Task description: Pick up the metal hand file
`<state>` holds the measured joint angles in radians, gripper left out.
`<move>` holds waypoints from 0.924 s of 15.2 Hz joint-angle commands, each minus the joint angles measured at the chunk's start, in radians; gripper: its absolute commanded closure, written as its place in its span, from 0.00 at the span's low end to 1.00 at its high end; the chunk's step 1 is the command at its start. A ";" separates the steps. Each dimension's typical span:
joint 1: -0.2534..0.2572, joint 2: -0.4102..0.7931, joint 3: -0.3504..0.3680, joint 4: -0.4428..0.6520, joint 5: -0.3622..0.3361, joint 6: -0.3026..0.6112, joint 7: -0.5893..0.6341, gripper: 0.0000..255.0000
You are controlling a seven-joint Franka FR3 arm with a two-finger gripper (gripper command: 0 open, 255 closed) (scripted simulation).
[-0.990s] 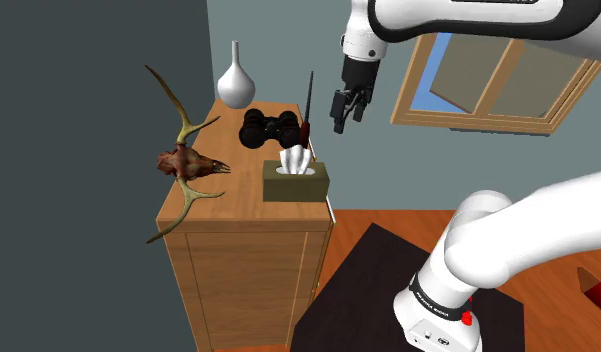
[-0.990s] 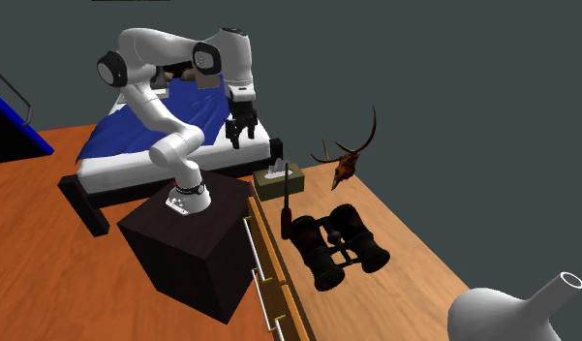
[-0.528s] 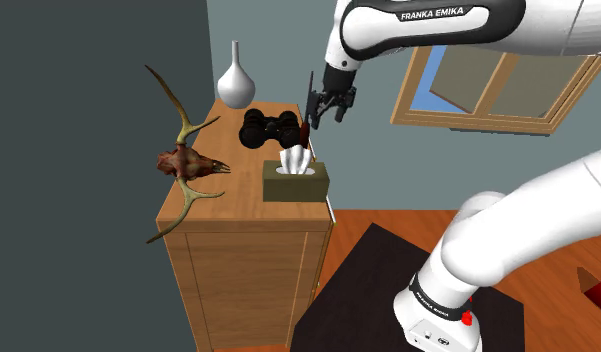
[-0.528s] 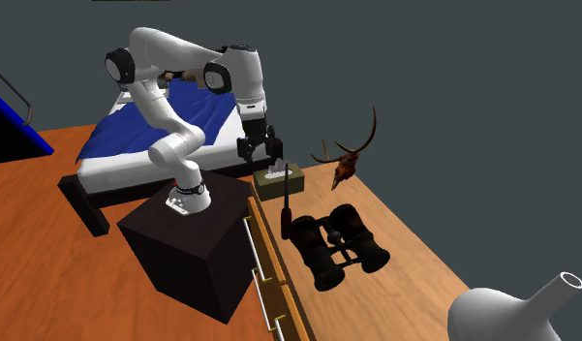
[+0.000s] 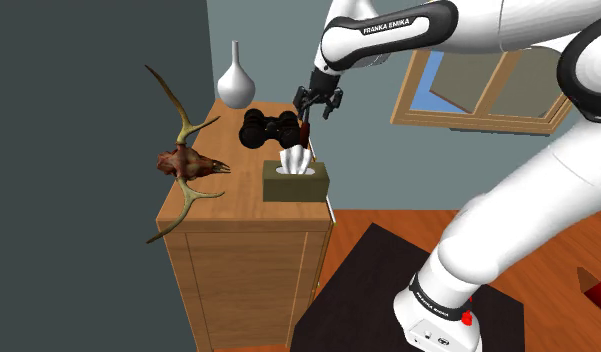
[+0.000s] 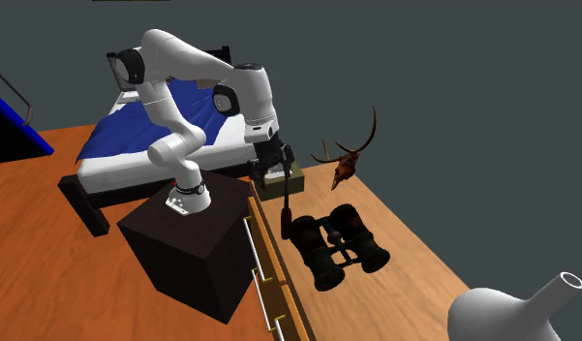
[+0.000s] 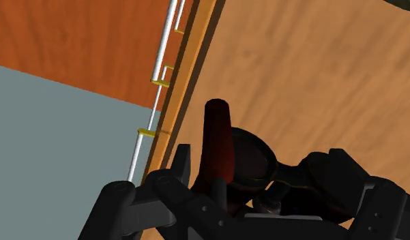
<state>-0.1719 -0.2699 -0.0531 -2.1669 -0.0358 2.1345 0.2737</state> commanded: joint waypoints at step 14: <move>-0.037 0.165 -0.033 0.001 0.026 0.243 0.084 0.00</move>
<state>-0.2093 -0.1057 -0.0863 -2.1618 -0.0103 2.3721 0.3577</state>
